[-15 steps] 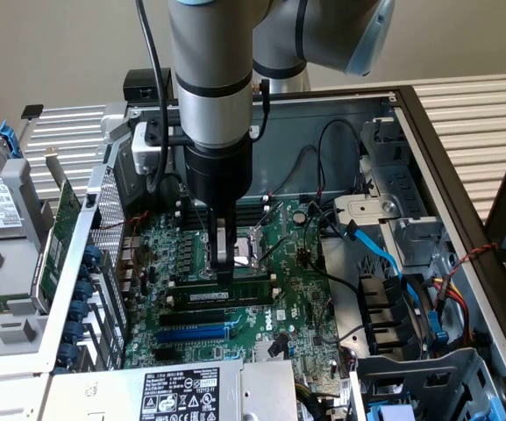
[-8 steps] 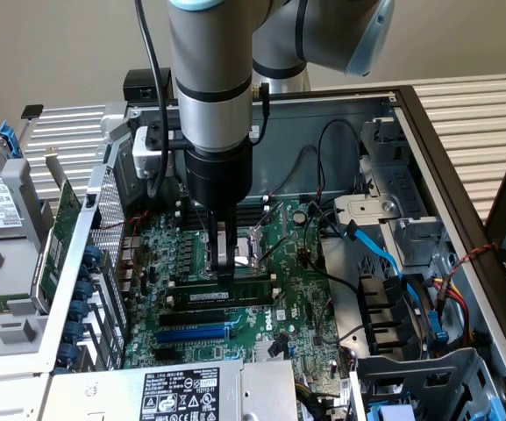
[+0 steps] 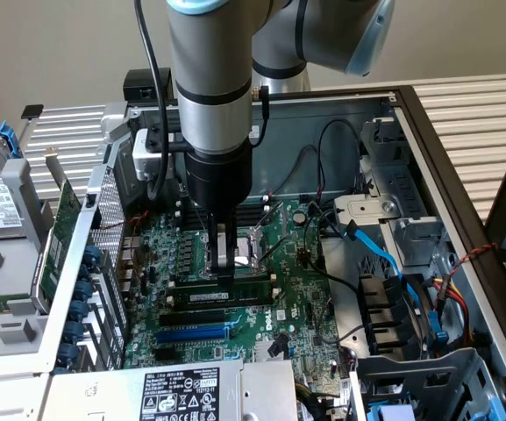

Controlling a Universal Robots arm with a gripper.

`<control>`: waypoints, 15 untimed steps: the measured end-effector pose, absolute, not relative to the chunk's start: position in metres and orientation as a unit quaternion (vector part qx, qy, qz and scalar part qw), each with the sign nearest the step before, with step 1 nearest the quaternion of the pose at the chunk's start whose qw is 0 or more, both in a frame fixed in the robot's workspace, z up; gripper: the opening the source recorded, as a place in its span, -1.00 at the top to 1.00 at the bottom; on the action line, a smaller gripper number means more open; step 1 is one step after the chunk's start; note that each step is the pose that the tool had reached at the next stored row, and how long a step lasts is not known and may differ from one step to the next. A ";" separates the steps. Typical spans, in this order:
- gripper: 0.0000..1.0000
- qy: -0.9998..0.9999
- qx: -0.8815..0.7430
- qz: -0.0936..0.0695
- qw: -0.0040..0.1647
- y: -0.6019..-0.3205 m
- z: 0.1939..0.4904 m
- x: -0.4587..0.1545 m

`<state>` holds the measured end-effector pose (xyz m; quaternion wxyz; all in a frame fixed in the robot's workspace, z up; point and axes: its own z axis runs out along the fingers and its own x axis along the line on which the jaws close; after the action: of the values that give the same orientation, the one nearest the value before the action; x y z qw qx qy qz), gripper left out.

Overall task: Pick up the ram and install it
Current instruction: 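Press down the ram until it locks into place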

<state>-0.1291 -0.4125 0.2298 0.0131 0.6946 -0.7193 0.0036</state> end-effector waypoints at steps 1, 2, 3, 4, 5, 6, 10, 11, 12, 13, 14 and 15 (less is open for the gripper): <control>0.79 -0.719 0.695 0.004 0.013 -0.413 0.230 -0.129; 0.79 -0.719 0.695 0.004 0.013 -0.413 0.230 -0.129; 0.79 -0.719 0.695 0.004 0.013 -0.413 0.230 -0.129; 0.79 -0.719 0.695 0.004 0.013 -0.413 0.230 -0.129; 0.79 -0.719 0.695 0.004 0.013 -0.414 0.230 -0.129; 0.79 -0.719 0.695 0.004 0.013 -0.414 0.230 -0.129; 0.79 -0.719 0.695 0.004 0.013 -0.414 0.230 -0.129; 0.79 -0.719 0.695 0.004 0.013 -0.414 0.230 -0.130; 0.79 -0.719 0.695 0.004 0.013 -0.414 0.229 -0.130; 0.79 -0.719 0.695 0.004 0.013 -0.414 0.229 -0.130; 0.79 -0.719 0.695 0.004 0.013 -0.414 0.229 -0.131; 0.79 -0.719 0.695 0.004 0.013 -0.414 0.229 -0.131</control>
<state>-0.1309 -0.4142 0.2287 0.0130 0.6946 -0.7192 0.0038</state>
